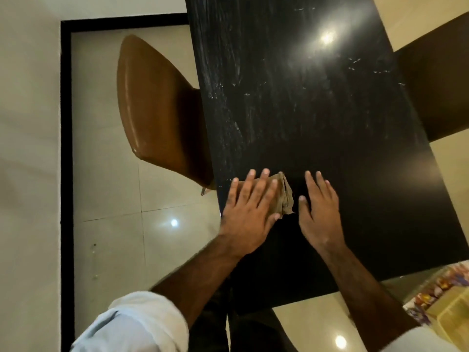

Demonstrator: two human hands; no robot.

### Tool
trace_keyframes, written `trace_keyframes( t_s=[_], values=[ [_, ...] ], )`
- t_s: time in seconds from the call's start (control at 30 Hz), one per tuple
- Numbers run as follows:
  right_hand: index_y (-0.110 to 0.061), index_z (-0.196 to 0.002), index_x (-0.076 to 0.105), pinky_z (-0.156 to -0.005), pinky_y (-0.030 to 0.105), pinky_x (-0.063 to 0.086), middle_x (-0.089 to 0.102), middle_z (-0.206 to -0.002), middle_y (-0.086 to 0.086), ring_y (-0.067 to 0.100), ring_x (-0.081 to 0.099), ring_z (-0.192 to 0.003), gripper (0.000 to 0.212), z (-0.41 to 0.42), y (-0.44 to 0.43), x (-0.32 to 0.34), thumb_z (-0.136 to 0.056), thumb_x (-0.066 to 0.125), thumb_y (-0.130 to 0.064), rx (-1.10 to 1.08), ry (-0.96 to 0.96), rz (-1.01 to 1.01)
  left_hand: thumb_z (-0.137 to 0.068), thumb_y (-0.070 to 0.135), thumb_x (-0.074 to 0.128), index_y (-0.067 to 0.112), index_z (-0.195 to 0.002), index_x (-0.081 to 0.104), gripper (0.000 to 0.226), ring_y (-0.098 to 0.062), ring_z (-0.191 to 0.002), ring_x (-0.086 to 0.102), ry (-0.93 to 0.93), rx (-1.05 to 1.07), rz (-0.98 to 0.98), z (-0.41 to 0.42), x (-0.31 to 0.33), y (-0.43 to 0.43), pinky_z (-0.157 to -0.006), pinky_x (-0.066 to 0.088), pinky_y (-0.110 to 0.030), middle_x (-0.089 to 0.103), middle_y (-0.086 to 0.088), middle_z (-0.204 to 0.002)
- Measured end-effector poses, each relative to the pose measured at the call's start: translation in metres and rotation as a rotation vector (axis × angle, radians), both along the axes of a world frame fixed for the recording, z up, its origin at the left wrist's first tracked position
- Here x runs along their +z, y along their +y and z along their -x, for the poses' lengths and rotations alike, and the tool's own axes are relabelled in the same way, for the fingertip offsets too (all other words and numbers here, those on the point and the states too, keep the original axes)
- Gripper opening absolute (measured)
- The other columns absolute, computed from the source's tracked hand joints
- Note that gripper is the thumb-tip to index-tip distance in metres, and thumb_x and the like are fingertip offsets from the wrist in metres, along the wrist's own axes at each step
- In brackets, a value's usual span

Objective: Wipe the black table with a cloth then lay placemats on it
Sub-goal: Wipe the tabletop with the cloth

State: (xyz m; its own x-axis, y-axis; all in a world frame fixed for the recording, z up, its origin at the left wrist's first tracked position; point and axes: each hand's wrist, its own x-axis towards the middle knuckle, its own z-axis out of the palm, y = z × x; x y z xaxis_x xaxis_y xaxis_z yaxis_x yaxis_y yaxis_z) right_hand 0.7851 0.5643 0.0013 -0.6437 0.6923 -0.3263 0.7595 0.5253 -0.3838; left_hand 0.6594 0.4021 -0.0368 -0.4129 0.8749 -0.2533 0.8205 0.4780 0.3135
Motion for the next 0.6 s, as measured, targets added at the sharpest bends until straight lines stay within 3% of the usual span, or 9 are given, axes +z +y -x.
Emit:
trace_keyframes(
  t_s=[0.1, 0.23, 0.37, 0.5, 0.6],
  values=[
    [-0.028, -0.174, 0.023, -0.136, 0.052, 0.016, 0.014, -0.183, 0.003, 0.029, 0.006, -0.169, 0.07, -0.012, 0.012, -0.009, -0.112, 0.053, -0.037, -0.006, -0.14, -0.051, -0.115, 0.06, 0.018, 0.032, -0.172, -0.02, 0.074, -0.032, -0.164, -0.031, 0.002, -0.016, 0.09, -0.001, -0.017, 0.024, -0.134, -0.003, -0.063, -0.037, 0.0, -0.177],
    [-0.028, -0.174, 0.024, -0.133, 0.052, 0.021, 0.015, -0.183, 0.005, 0.033, 0.009, -0.167, 0.071, -0.013, 0.021, -0.017, -0.111, 0.047, -0.05, 0.055, -0.2, -0.079, -0.115, 0.057, 0.021, 0.03, -0.175, -0.007, 0.071, -0.033, -0.169, -0.012, 0.109, 0.071, 0.056, 0.023, -0.022, 0.022, -0.135, 0.005, -0.062, -0.017, -0.002, -0.183],
    [-0.031, -0.173, 0.026, -0.131, 0.053, 0.027, 0.014, -0.183, 0.005, 0.034, 0.013, -0.166, 0.069, -0.017, 0.02, -0.024, -0.111, 0.042, -0.057, 0.082, -0.232, -0.159, -0.115, 0.057, 0.017, 0.029, -0.176, 0.002, 0.069, -0.035, -0.17, -0.001, 0.177, 0.238, 0.068, 0.101, -0.019, 0.054, -0.135, 0.011, -0.063, -0.003, -0.004, -0.185],
    [-0.033, -0.173, 0.024, -0.128, 0.052, 0.032, 0.012, -0.183, 0.003, 0.034, 0.012, -0.166, 0.069, -0.019, 0.024, -0.023, -0.111, 0.039, -0.058, 0.11, -0.22, -0.171, -0.115, 0.057, 0.013, 0.028, -0.176, 0.004, 0.068, -0.035, -0.17, -0.002, 0.177, 0.33, 0.083, 0.187, -0.013, 0.077, -0.136, 0.007, -0.062, 0.0, -0.004, -0.185],
    [-0.035, -0.173, 0.023, -0.125, 0.053, 0.038, 0.012, -0.183, 0.001, 0.034, 0.013, -0.166, 0.068, -0.019, 0.025, -0.021, -0.111, 0.04, -0.058, 0.117, -0.21, -0.14, -0.115, 0.055, 0.015, 0.025, -0.176, 0.005, 0.068, -0.037, -0.17, 0.0, 0.202, 0.333, 0.111, 0.193, -0.009, 0.084, -0.135, 0.01, -0.063, 0.001, -0.007, -0.185]
  ],
)
